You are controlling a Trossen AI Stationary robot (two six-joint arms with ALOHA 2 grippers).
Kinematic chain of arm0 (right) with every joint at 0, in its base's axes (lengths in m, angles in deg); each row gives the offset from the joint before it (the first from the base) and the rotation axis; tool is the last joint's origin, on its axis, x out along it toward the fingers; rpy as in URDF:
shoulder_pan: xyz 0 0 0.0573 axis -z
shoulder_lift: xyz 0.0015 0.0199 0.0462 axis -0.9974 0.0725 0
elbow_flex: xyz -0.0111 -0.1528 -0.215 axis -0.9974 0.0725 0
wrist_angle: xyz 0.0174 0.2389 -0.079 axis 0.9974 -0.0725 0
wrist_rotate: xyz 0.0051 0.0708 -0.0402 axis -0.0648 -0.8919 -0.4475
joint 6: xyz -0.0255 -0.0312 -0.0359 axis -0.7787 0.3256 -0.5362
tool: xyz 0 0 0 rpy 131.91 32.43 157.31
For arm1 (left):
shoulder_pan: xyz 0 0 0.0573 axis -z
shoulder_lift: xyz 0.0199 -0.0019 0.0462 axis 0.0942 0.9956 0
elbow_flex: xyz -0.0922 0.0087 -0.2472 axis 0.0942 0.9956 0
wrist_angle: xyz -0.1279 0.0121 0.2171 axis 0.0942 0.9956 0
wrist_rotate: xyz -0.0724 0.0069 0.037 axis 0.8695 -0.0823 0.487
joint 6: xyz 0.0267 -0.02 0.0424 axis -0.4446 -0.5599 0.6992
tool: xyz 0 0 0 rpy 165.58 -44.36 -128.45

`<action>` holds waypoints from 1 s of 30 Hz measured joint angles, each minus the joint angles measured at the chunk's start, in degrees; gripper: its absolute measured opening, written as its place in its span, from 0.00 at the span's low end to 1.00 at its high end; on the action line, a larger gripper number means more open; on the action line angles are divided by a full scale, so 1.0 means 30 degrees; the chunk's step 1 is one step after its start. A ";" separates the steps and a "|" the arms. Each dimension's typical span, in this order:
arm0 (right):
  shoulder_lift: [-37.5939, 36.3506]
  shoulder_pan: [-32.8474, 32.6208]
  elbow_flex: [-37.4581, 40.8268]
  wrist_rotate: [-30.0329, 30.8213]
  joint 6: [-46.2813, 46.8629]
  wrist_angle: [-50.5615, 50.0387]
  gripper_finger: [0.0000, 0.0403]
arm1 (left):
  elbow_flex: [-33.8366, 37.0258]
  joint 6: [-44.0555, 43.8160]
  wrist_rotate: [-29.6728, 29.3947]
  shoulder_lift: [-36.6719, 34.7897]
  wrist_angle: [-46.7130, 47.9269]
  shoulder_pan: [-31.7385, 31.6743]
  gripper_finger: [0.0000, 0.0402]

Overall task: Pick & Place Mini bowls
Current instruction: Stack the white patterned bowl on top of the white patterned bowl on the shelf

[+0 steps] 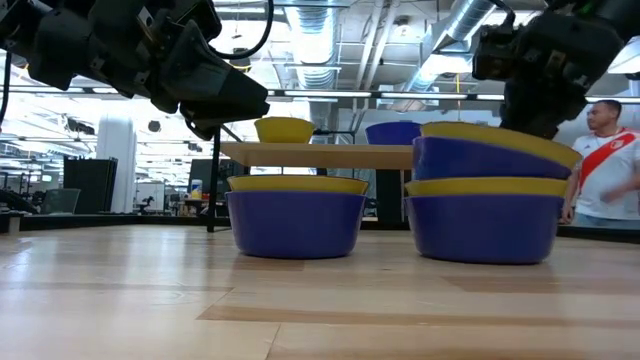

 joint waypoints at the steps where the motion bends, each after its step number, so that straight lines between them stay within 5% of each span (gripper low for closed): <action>1: -0.0137 0.0000 -0.0004 0.0039 -0.0003 -0.0018 0.02 | 0.0000 0.0004 0.0000 0.0000 0.0000 0.0005 0.32; 30: -0.3652 0.0028 -0.0214 0.0154 -0.0425 -0.0390 0.00 | 0.0000 0.0486 -0.0004 -0.0007 0.0007 0.0004 0.32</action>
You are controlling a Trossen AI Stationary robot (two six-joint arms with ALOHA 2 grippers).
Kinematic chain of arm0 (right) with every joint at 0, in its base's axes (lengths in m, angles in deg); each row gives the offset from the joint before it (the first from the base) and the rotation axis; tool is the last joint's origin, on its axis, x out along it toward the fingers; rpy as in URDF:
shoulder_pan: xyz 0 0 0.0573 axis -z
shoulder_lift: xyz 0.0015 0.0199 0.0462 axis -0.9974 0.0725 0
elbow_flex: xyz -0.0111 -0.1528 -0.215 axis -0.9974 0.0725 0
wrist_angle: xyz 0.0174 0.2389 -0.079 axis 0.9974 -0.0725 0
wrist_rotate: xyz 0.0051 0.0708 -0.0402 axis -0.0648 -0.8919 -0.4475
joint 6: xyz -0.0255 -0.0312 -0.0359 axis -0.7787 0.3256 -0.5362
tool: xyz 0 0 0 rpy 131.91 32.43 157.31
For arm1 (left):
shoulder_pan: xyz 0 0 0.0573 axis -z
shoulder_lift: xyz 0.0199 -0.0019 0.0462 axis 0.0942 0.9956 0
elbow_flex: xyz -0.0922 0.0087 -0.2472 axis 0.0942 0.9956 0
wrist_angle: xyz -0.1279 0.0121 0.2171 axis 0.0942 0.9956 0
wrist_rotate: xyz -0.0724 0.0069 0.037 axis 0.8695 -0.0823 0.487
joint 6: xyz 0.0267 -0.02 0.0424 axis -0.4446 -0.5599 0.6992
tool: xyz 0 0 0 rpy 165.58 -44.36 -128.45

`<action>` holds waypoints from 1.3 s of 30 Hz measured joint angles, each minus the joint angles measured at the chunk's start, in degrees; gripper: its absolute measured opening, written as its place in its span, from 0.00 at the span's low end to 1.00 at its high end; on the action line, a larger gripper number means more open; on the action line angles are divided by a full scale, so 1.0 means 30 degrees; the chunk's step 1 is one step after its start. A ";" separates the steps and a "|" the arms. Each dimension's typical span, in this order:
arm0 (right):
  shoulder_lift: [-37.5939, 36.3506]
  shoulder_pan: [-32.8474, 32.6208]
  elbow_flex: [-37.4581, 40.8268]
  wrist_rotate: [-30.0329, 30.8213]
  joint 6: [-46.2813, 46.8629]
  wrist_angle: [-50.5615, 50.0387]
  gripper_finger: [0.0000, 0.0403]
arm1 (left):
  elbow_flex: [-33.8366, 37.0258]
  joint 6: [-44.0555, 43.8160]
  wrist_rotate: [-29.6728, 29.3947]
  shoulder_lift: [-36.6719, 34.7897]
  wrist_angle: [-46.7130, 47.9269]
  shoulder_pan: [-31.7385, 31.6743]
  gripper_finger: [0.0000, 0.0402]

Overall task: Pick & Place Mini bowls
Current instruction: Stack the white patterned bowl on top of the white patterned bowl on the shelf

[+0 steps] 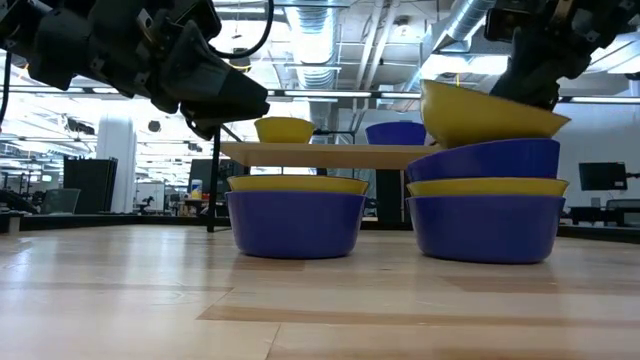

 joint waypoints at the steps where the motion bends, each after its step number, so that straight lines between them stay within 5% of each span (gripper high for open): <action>1: 0.0000 0.0017 -0.0173 -0.0055 -0.0086 -0.0001 0.00 | 0.0000 0.0254 -0.0003 0.0000 -0.0001 0.0001 0.32; 20: 0.0533 0.5232 -0.2217 -0.4321 -0.2695 0.0244 0.00 | -0.0044 1.1044 -0.1353 -0.0007 -0.1282 0.0001 0.32; 29: 0.4420 0.7353 -0.3232 -0.8077 -0.3892 0.1566 0.00 | -0.0349 1.7352 -0.5104 -0.0007 -0.1360 0.0016 0.32; 35: 0.7128 0.8099 -0.5601 -1.0799 -0.4685 0.1620 0.00 | -0.1033 1.8386 -0.6308 -0.0007 -0.1076 0.0341 0.32; 39: 0.8792 0.8477 -0.7411 -1.2708 -0.5105 0.0686 0.00 | -0.2492 1.8193 -0.6305 -0.0007 0.2334 0.0589 0.32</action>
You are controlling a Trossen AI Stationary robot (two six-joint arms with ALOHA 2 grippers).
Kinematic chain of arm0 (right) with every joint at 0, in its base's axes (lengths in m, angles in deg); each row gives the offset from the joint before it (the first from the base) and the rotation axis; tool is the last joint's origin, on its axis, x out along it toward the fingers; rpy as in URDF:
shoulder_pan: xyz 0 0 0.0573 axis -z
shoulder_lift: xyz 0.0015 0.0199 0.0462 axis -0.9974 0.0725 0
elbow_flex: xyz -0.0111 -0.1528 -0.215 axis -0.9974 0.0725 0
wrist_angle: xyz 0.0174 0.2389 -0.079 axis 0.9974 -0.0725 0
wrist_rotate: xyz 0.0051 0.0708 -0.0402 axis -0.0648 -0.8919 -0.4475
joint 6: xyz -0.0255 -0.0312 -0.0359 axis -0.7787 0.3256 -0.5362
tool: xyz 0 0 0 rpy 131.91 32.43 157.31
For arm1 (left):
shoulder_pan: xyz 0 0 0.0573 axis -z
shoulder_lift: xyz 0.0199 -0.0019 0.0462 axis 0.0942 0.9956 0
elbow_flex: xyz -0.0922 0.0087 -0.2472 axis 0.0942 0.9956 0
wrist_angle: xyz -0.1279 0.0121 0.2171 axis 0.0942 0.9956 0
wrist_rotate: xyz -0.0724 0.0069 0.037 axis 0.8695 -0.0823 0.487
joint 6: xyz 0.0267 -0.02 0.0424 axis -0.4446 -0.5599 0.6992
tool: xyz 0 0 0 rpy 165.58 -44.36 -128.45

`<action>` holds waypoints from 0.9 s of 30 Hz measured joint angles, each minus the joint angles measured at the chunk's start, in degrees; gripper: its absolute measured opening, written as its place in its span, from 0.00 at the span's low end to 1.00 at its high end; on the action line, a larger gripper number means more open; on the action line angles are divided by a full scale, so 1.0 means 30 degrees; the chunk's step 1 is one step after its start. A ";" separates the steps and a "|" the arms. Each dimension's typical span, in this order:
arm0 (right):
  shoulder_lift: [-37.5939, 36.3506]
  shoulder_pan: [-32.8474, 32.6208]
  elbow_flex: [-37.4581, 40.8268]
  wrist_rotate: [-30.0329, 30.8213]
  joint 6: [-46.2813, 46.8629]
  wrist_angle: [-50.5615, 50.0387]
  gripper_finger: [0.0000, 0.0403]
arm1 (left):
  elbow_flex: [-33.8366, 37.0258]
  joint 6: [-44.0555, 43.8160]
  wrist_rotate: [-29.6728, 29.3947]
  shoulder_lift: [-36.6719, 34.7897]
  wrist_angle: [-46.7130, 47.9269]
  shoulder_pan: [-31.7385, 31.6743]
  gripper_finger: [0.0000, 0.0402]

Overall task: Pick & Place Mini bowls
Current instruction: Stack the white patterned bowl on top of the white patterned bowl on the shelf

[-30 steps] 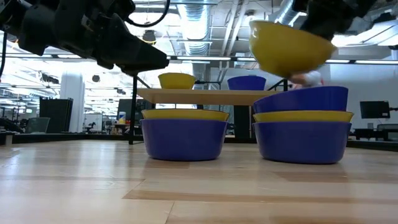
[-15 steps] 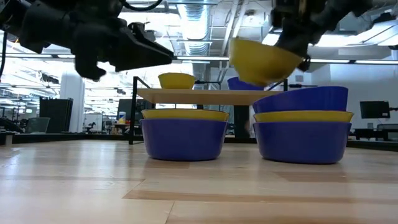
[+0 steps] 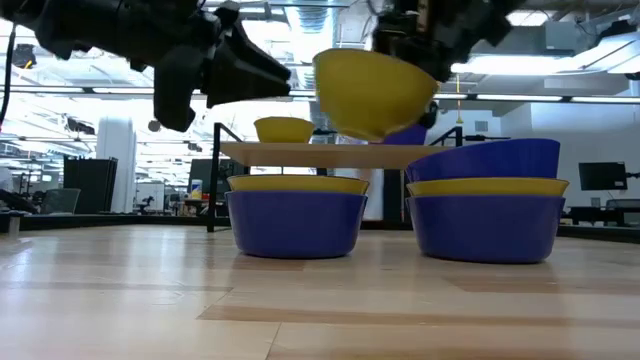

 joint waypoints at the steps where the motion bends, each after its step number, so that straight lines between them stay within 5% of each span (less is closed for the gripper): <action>1: 0.0368 0.0053 -0.0442 -0.0184 -0.0058 -0.0453 0.00 | -0.0488 -0.0206 0.0000 0.0000 0.1267 0.0024 0.32; 13: 0.3006 0.0121 -0.3599 -0.1778 -0.0894 -0.3650 0.00 | -0.4514 -0.1464 0.1010 0.0000 0.9257 0.0750 0.32; 27: 0.3106 0.0121 -0.3957 -0.2700 -0.1036 -0.4185 0.00 | -0.4662 -0.1095 0.2830 0.0015 1.0023 0.0695 0.28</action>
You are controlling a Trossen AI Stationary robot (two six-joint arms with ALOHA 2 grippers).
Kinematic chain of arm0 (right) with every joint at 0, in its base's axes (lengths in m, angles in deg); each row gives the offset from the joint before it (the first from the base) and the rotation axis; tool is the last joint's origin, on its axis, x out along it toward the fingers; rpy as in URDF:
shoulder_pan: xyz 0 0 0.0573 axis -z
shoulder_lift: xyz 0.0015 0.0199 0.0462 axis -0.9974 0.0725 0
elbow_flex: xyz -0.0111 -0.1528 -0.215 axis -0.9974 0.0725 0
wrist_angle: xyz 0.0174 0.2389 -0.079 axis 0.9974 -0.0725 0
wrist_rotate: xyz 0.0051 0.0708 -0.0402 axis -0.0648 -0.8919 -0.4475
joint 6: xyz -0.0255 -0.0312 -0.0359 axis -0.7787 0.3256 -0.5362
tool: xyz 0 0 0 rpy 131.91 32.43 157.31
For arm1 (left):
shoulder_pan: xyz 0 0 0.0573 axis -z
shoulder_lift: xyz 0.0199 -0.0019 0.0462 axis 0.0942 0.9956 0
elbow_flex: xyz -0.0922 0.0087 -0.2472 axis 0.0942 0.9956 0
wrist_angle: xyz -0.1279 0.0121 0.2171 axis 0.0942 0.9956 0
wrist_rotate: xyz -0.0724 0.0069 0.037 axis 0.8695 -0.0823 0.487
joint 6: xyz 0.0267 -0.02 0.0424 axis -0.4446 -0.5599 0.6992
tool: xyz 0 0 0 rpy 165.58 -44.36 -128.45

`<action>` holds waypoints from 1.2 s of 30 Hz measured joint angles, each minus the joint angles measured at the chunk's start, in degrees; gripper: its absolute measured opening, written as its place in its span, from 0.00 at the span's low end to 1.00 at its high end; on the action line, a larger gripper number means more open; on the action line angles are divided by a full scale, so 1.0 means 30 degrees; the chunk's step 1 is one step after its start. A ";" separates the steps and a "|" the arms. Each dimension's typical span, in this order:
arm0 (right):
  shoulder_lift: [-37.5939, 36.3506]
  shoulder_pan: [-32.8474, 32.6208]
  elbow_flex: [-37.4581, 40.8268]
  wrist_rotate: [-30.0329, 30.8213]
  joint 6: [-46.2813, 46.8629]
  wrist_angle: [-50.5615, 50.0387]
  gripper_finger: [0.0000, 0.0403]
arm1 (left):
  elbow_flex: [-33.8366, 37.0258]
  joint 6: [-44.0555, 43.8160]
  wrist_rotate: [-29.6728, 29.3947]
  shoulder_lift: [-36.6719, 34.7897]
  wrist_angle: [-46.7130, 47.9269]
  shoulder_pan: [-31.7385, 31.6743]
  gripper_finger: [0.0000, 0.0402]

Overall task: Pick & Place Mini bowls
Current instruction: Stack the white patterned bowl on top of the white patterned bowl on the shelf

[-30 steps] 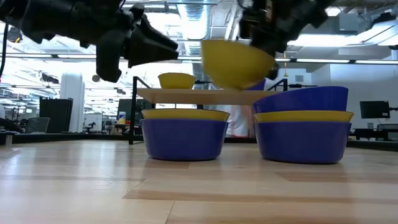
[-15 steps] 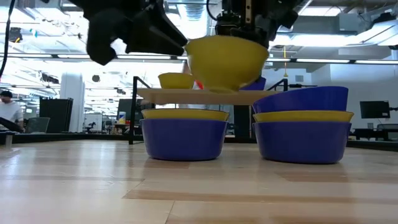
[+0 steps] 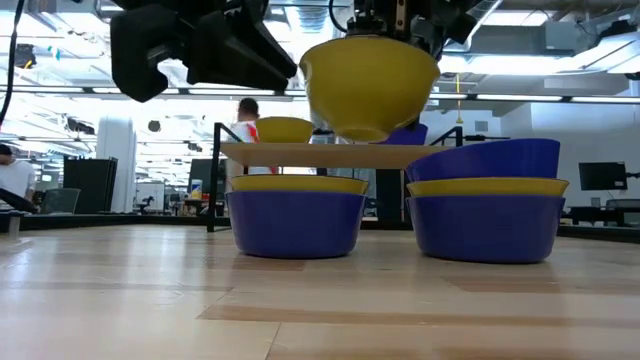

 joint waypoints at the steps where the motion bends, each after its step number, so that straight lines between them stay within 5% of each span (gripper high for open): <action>1: 0.0000 0.0000 0.0000 -0.0010 0.0011 0.0014 0.00 | 0.0000 0.0266 -0.0023 0.0000 -0.0076 -0.0007 0.28; 27: 0.0022 0.0124 0.0022 -0.0068 0.0510 -0.0538 0.00 | 0.0015 0.4812 0.0406 0.1770 -0.3113 -0.0597 0.28; 36: 0.0029 0.0124 0.0022 -0.0176 0.0517 -0.0494 0.00 | 0.0015 0.5153 0.2314 0.1829 -0.3279 -0.0925 0.28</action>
